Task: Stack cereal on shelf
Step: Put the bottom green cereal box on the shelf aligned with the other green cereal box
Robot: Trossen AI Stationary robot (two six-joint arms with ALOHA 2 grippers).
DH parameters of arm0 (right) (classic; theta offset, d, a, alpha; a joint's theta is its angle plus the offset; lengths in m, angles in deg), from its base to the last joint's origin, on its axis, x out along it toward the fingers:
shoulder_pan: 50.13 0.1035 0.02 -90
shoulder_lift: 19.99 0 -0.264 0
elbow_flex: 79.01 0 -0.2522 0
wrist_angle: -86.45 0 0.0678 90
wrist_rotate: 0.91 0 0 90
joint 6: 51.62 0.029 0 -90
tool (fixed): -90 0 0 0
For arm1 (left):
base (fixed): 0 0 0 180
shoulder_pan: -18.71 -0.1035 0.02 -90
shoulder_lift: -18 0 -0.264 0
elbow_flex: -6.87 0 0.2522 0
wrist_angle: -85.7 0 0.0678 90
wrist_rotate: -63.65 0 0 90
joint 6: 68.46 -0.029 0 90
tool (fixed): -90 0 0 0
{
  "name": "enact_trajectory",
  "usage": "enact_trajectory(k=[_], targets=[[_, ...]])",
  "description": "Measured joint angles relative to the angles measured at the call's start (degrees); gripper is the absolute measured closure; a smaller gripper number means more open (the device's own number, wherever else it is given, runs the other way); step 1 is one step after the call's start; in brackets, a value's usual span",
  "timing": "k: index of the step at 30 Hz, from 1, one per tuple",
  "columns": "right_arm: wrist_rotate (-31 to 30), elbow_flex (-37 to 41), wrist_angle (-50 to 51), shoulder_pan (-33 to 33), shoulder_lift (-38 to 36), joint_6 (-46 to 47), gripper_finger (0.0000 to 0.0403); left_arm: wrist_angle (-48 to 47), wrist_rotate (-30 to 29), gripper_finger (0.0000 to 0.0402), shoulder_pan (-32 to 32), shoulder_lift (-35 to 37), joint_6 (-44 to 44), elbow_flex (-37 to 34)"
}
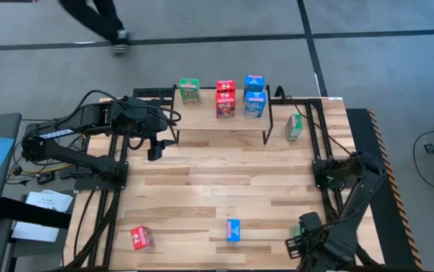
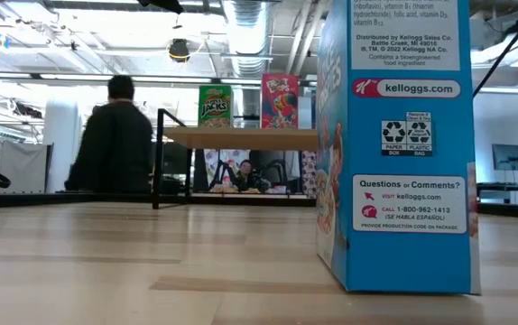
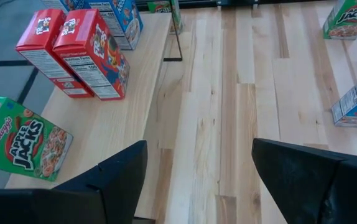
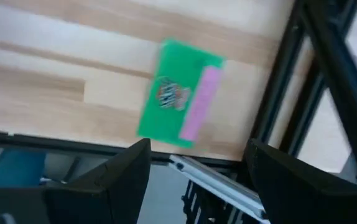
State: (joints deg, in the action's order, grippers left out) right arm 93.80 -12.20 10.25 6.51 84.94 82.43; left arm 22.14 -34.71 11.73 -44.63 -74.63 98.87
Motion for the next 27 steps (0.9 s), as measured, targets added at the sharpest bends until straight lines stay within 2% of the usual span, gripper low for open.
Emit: enact_trajectory(k=[6,17,27], targets=[[-1.0,0.6,-0.3,0.8,-1.6,0.5,0.0117,0.0,0.0,0.0123,0.0,0.0,0.9,0.0],[-4.7,0.8,-2.6,-0.8,0.1,0.4,0.0117,0.0,0.0,0.0123,0.0,0.0,1.3,0.0],[-2.4,1.0,-4.0,-1.1,3.9,0.6,0.0117,-0.2,0.0,0.0123,0.0,0.0,1.3,0.0]])
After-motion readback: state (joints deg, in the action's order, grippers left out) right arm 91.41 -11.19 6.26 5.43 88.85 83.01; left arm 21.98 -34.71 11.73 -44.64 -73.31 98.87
